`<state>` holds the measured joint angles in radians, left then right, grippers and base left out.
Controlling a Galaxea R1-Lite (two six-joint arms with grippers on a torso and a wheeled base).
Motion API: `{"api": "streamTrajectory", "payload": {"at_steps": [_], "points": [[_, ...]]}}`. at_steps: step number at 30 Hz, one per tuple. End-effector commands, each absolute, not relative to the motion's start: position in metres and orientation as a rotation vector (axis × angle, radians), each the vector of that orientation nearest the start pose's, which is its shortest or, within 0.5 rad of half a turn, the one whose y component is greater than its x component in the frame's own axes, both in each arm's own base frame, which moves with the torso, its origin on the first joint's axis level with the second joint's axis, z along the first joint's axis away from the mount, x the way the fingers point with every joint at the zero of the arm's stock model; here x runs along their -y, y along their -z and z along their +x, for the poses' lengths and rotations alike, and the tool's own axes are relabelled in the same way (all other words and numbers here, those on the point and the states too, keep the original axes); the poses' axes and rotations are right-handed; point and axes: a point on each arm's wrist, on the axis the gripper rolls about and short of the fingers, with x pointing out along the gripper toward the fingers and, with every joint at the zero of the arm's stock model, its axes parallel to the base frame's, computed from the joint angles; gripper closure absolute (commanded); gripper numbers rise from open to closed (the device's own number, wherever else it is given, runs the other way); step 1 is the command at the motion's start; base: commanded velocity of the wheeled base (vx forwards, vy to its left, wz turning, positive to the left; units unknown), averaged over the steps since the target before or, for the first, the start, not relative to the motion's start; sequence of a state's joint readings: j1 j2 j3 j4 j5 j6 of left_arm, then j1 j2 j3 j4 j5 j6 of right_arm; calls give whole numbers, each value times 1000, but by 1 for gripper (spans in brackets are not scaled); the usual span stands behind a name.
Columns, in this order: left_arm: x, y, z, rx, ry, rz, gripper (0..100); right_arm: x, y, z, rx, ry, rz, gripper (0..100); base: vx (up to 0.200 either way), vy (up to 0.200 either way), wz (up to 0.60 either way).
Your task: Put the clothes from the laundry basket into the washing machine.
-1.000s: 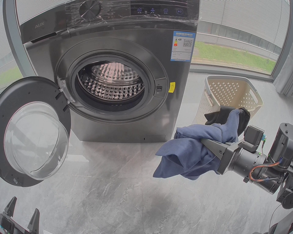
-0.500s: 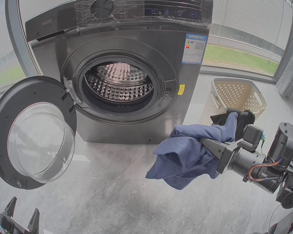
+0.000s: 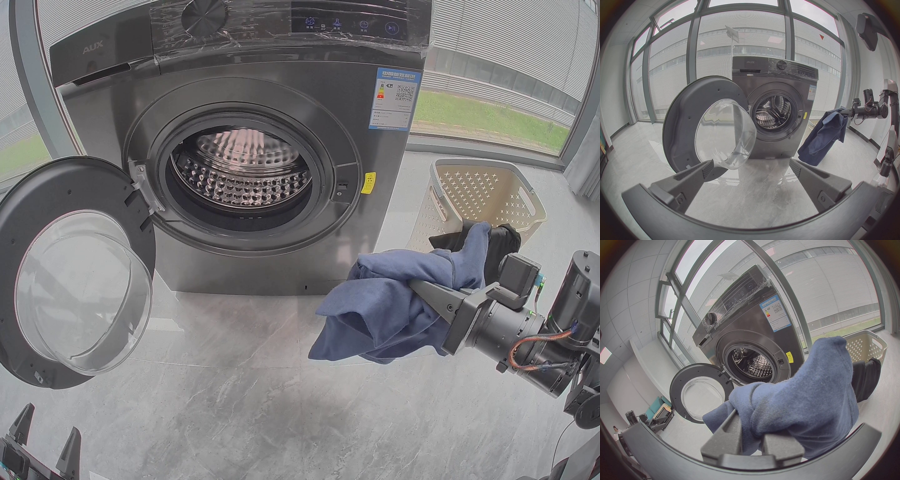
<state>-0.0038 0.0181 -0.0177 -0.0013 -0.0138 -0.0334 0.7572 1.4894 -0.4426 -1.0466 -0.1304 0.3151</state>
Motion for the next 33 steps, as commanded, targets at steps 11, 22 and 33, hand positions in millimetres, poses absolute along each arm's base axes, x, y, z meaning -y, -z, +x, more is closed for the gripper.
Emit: {"api": "streamTrajectory", "payload": {"at_steps": [11,22,33], "points": [[0,-76,-23,-2,18,-34,0,-157,-185,170,-104,-623,303,100,0,91,0],[0,-76,-23,-2,18,-34,0,-157,-184,170,-107,-622,304,100,-109,0,0],[0,-76,-23,0,18,-28,0,-161,-185,173,-105,-627,305,100,0,0,0]]}}
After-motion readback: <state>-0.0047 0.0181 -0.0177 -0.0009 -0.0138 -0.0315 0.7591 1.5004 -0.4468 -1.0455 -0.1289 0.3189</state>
